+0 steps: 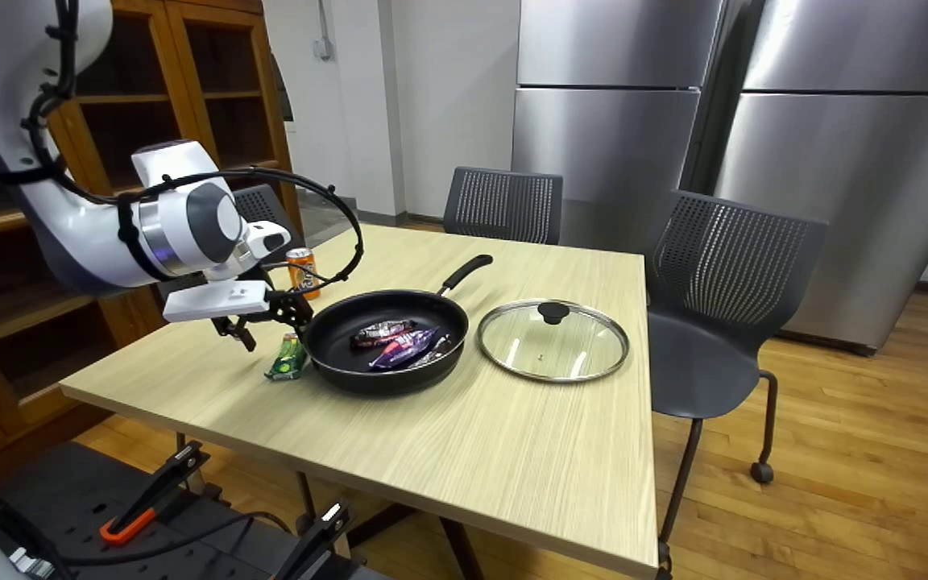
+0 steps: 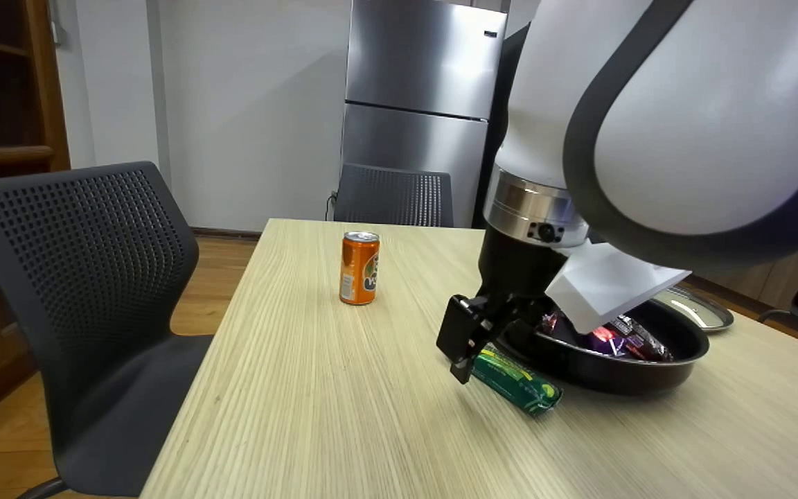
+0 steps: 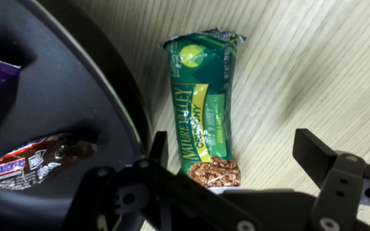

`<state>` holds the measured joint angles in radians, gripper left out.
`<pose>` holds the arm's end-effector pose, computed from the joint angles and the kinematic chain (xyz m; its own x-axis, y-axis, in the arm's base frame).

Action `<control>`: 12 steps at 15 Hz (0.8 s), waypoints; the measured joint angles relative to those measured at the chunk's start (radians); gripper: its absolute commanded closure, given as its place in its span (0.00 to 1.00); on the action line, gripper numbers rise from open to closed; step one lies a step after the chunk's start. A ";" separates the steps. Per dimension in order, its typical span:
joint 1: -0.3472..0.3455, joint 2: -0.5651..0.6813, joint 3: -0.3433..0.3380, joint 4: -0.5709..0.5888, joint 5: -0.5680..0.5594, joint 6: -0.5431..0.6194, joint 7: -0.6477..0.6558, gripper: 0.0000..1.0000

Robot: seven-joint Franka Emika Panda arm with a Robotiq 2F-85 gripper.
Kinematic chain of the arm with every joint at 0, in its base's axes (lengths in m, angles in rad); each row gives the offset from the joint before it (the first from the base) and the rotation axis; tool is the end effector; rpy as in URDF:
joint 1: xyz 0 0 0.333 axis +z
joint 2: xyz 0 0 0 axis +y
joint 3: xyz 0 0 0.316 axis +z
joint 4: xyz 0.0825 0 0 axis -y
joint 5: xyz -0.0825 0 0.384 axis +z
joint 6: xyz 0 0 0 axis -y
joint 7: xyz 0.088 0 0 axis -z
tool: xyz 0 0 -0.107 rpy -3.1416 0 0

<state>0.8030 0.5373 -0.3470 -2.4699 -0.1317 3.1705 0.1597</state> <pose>0.4293 0.2055 0.1152 0.8582 0.4767 0.1904 0.4507 -0.8773 0.1651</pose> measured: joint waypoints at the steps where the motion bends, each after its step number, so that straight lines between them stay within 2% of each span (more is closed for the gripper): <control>1: 0.000 0.001 0.002 0.000 0.000 0.000 -0.005 0.00; 12: 0.041 0.047 -0.010 0.010 0.000 0.000 -0.025 0.00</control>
<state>0.8438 0.5846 -0.3569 -2.4599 -0.1316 3.1705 0.1346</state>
